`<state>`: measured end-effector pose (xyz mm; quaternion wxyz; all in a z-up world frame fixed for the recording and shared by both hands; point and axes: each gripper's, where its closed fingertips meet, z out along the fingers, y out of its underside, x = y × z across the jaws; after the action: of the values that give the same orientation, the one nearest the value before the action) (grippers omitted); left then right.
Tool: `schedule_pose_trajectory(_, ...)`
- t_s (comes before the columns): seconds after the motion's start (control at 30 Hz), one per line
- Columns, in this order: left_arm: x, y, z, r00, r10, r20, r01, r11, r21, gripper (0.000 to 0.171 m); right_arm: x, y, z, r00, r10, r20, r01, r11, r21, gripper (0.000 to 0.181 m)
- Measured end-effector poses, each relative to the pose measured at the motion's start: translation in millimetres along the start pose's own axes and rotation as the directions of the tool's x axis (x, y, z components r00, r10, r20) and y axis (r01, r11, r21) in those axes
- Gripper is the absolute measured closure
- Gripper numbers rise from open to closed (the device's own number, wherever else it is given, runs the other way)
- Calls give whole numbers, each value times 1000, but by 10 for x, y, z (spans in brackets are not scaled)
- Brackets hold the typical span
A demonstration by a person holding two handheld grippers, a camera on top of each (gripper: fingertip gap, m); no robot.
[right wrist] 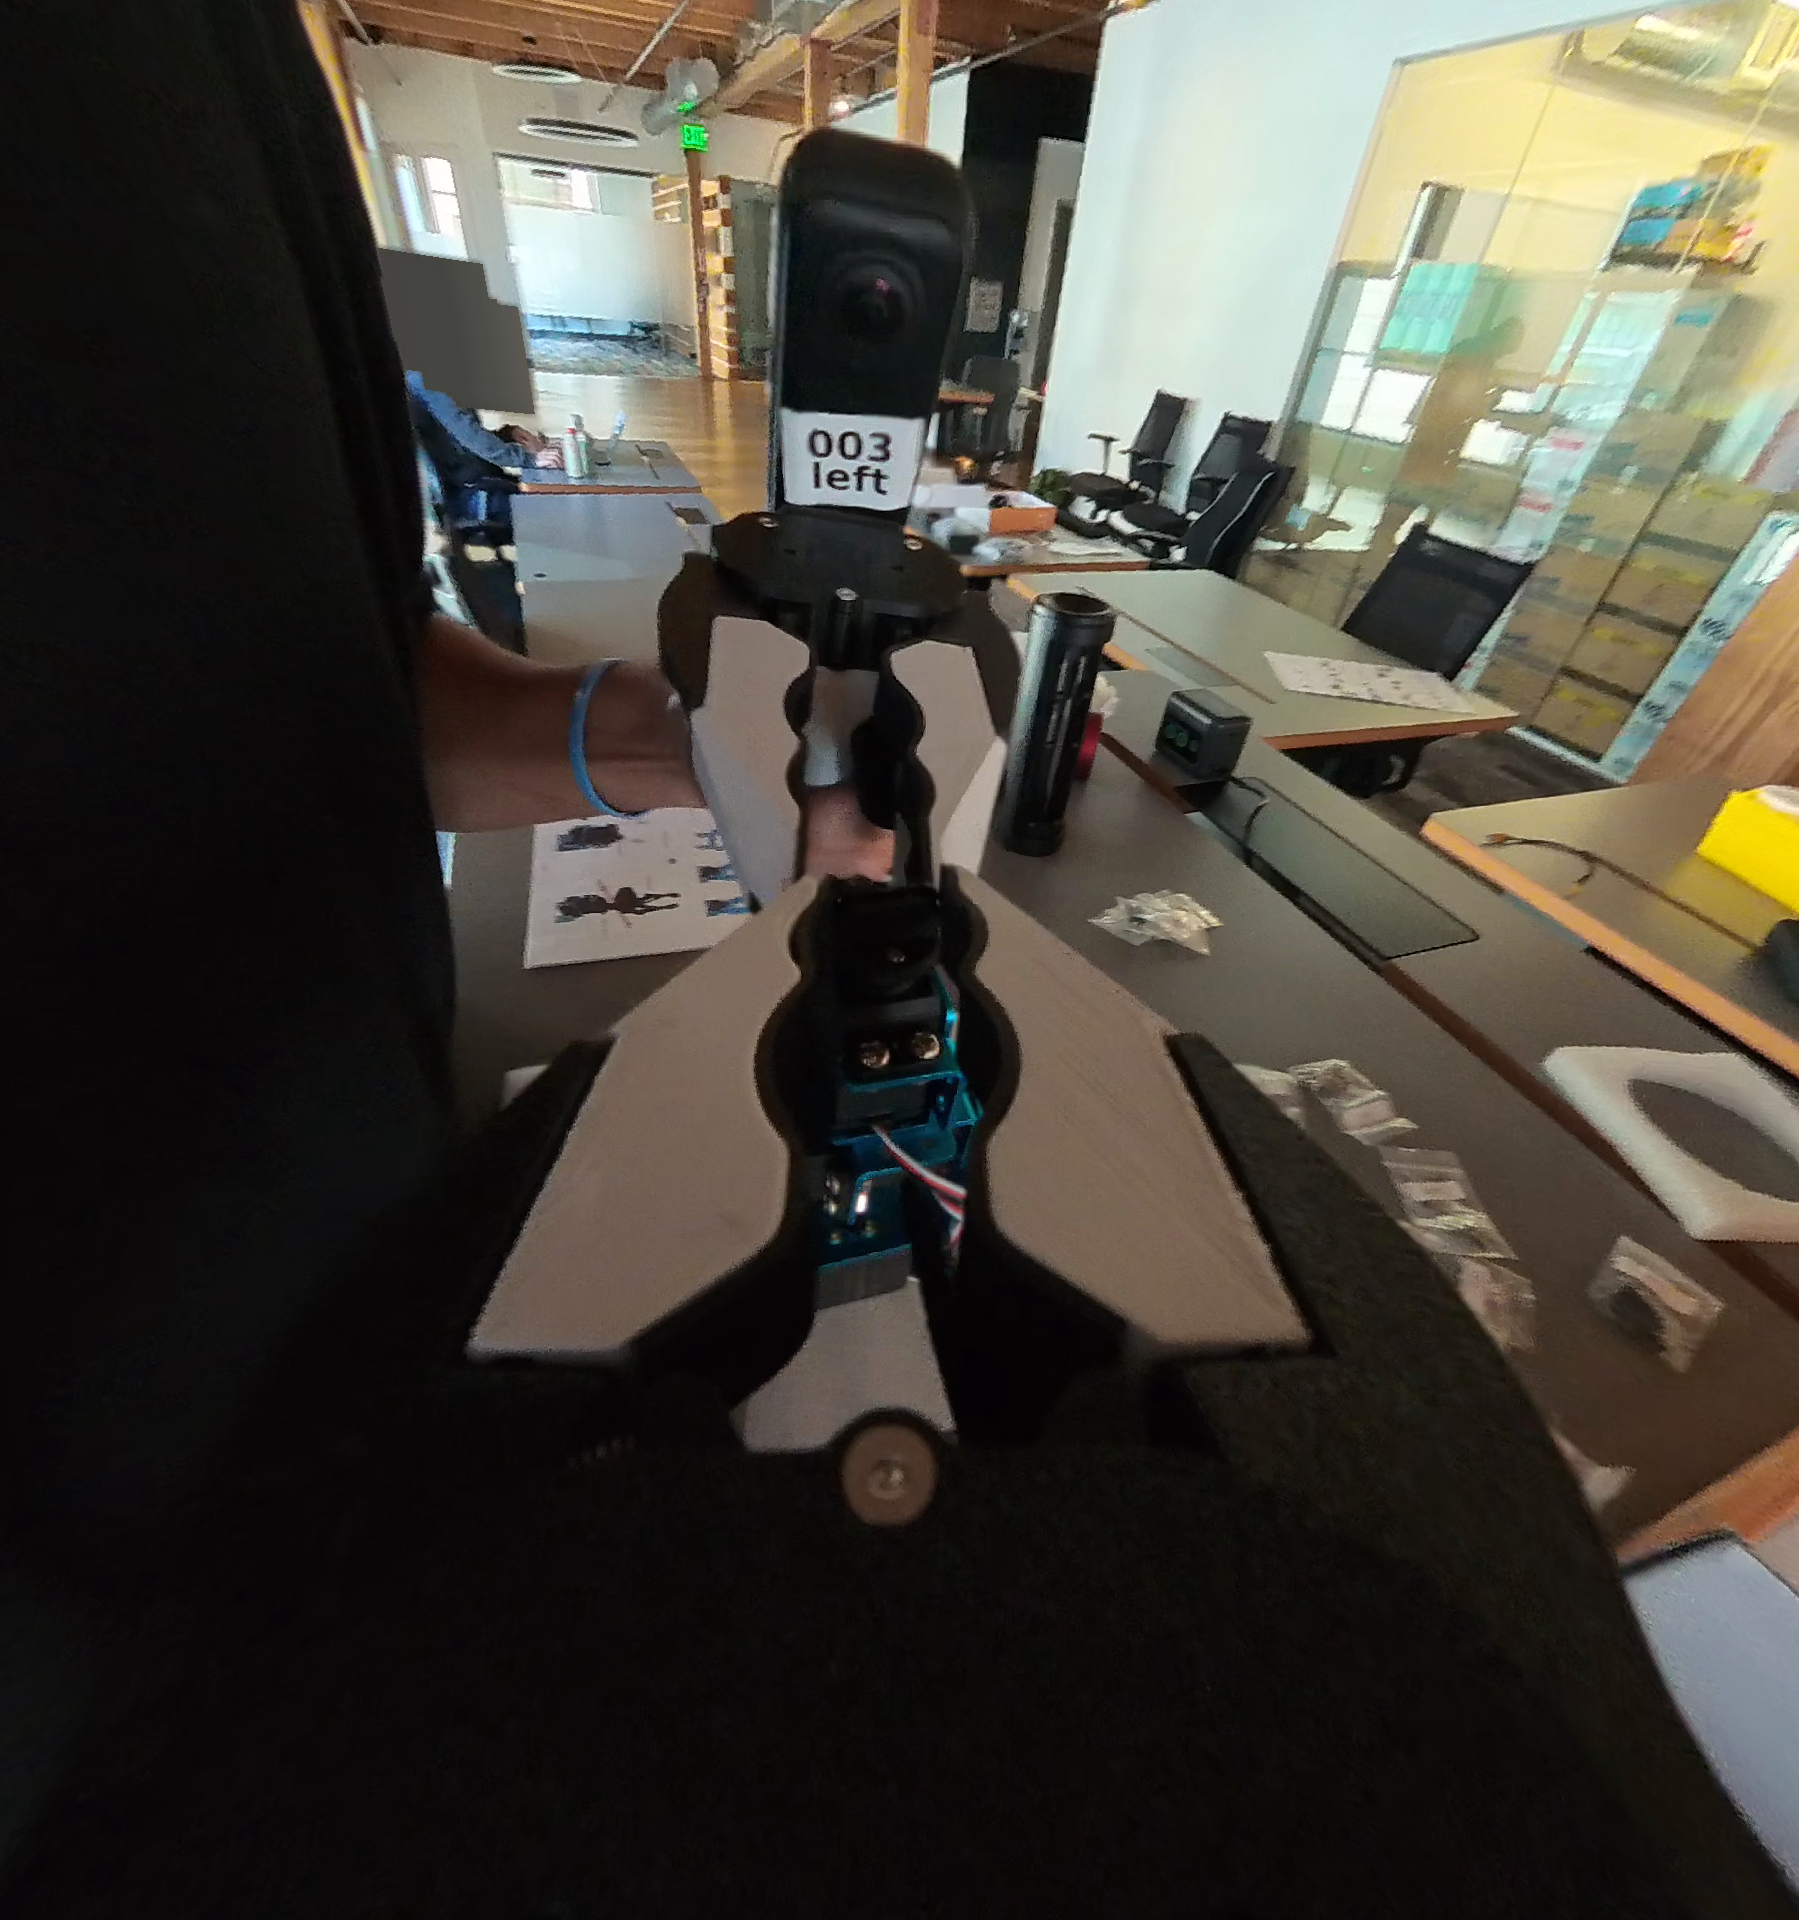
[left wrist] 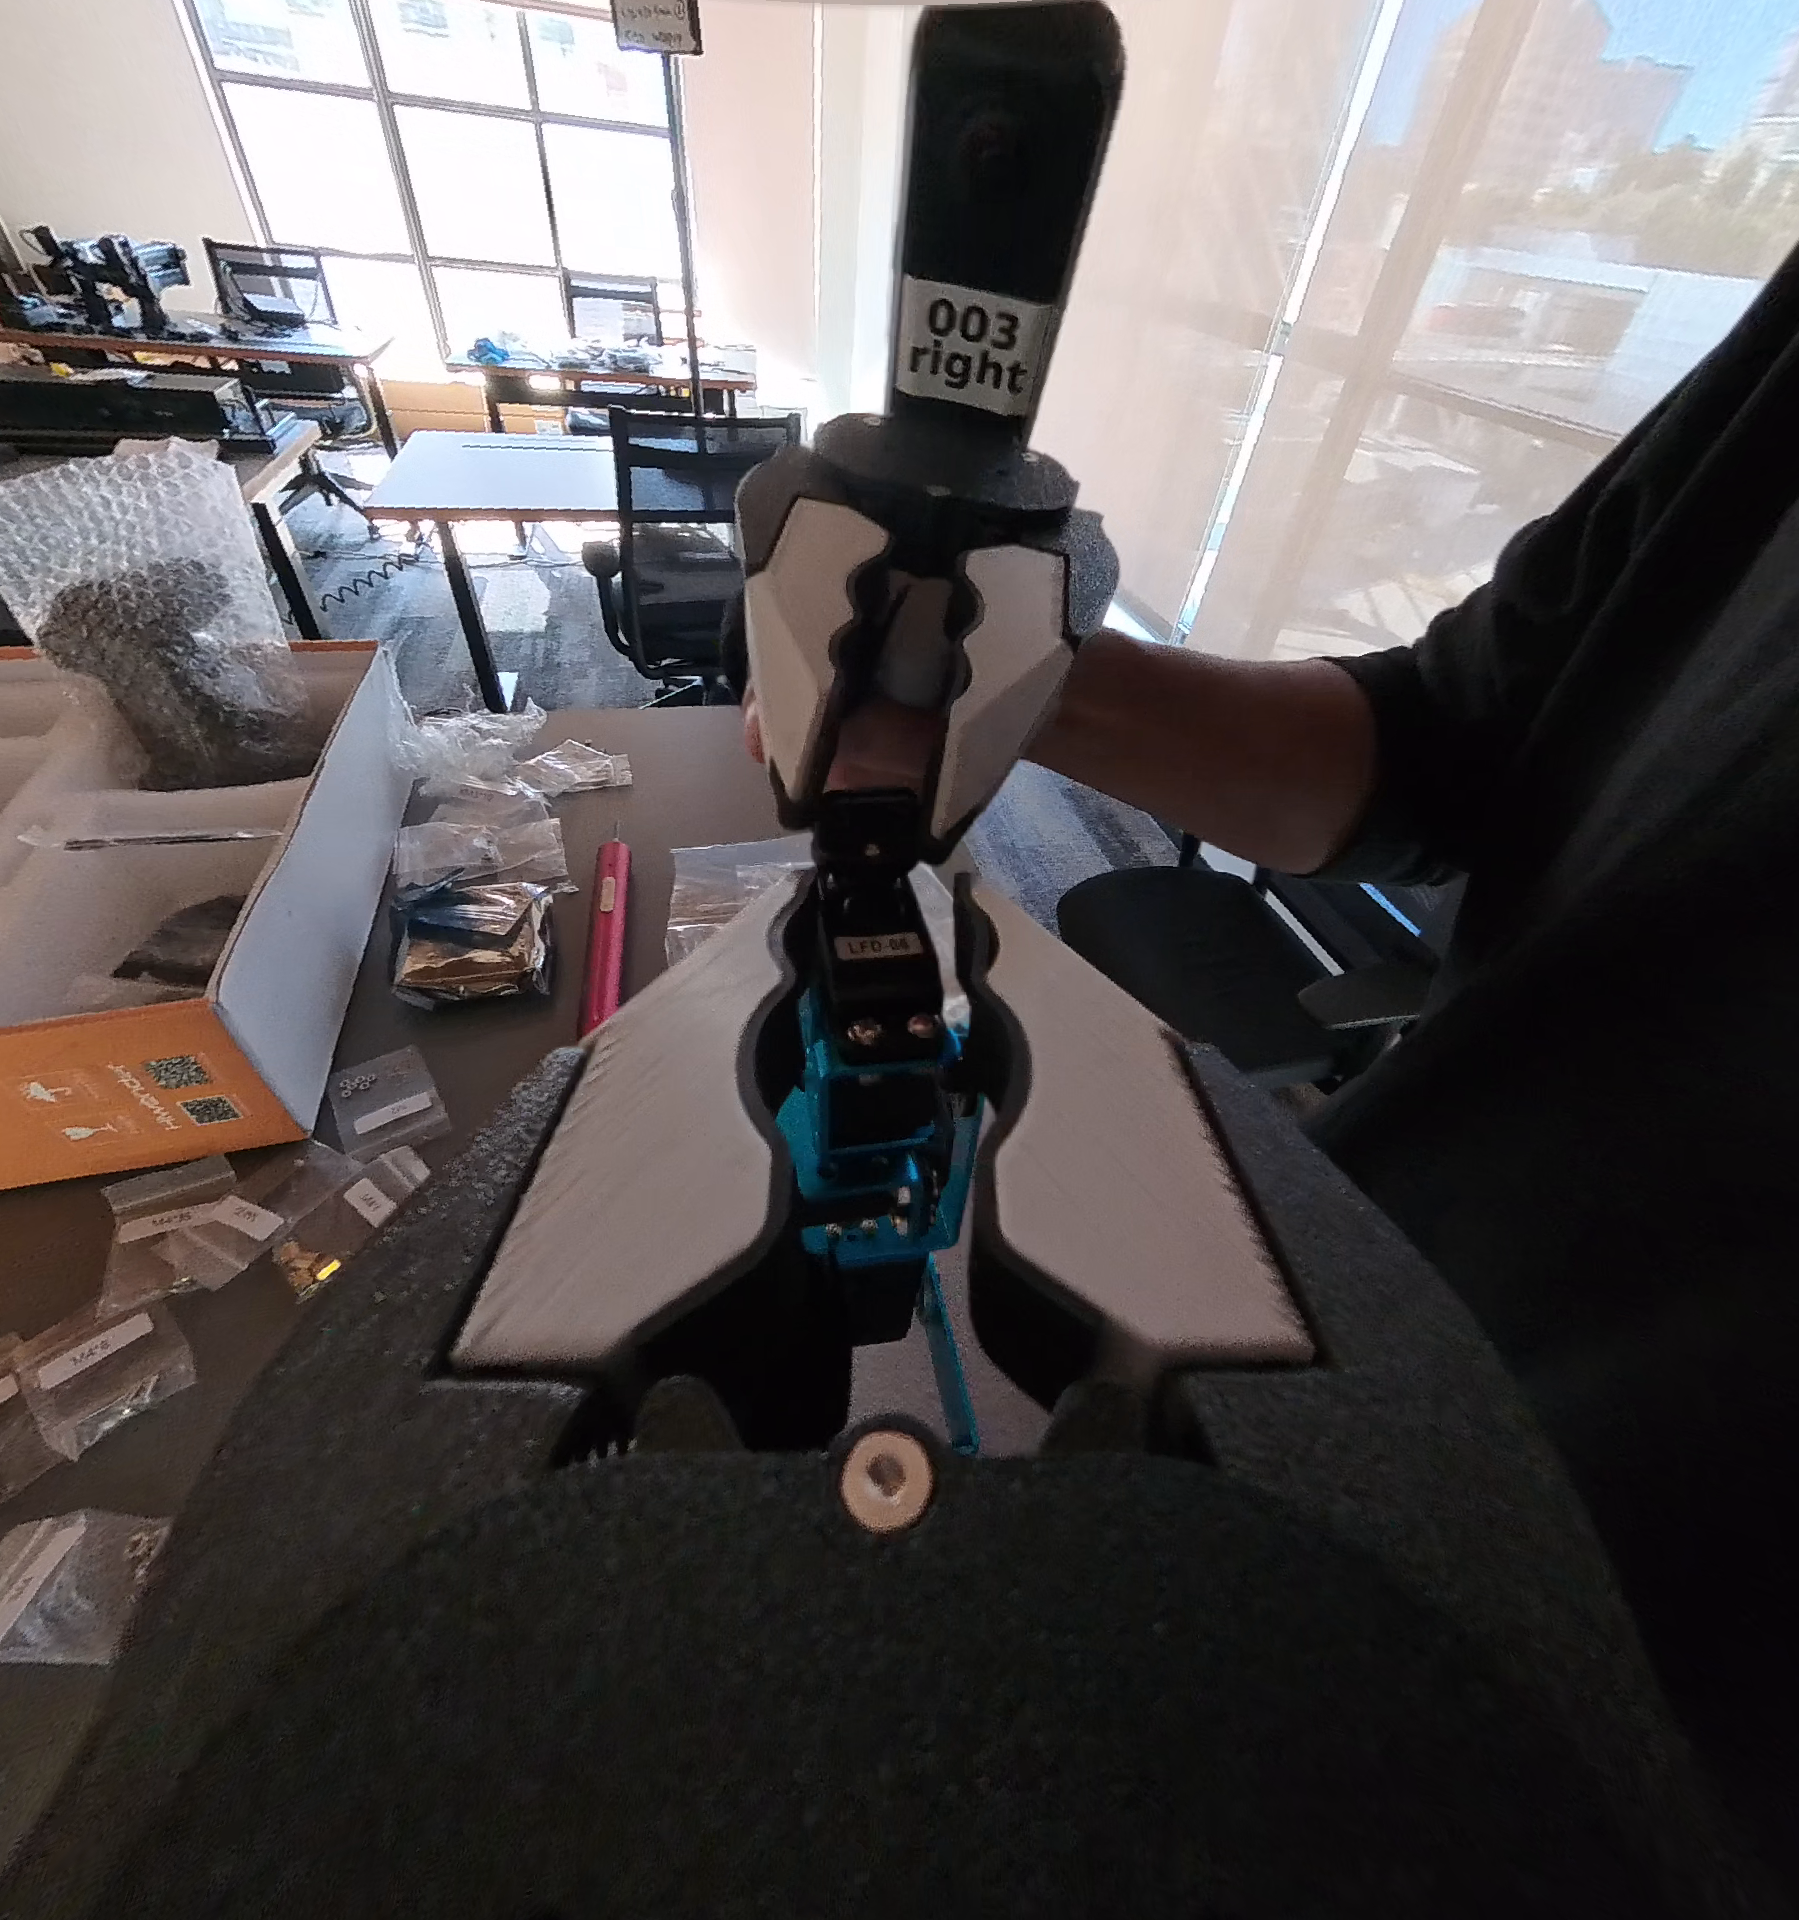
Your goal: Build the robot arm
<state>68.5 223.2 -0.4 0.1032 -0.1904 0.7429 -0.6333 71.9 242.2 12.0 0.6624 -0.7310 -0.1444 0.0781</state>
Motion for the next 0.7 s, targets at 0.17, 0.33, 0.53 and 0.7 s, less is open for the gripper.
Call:
schedule_pose_trajectory(0.17, -36, -96, -64, 998, -17, 53, 16, 999, 29, 143, -1, 36, -96, 999, 18, 49, -17, 1000, -16, 155)
schedule_pose_trajectory(0.33, -45, -42, 15, 993, 32, 116, -27, 999, -45, 146, 18, 54, -64, 992, 31, 125, -32, 999, 8, 160)
schedule_pose_trajectory(0.53, -59, -46, 12, 978, 56, 202, -39, 995, -87, 148, 15, 49, -48, 980, 32, 196, -37, 999, 21, 164)
schedule_pose_trajectory(0.7, -65, -40, 9, 975, 76, 210, -50, 991, -126, 148, 13, 47, -41, 974, 42, 221, -48, 999, 25, 164)
